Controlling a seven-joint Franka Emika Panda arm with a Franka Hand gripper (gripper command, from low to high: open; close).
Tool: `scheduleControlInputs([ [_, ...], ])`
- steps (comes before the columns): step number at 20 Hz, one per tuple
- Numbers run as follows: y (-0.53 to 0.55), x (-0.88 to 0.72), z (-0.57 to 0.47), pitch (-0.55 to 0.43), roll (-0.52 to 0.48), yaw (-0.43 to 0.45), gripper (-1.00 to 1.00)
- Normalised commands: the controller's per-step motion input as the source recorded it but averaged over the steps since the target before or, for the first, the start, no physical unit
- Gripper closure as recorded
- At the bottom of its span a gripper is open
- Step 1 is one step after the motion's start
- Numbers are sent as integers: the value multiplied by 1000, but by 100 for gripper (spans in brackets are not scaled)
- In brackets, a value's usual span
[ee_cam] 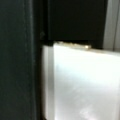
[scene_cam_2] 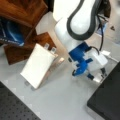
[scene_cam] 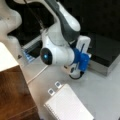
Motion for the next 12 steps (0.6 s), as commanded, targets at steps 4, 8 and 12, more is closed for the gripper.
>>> scheduleControlInputs([
  [4, 92, -108, -88, -130, 186, -159, -100],
  [8, 65, -82, -115, -126, 154, -150, -100],
  [12, 51, -43, -142, -126, 129, -147, -100],
])
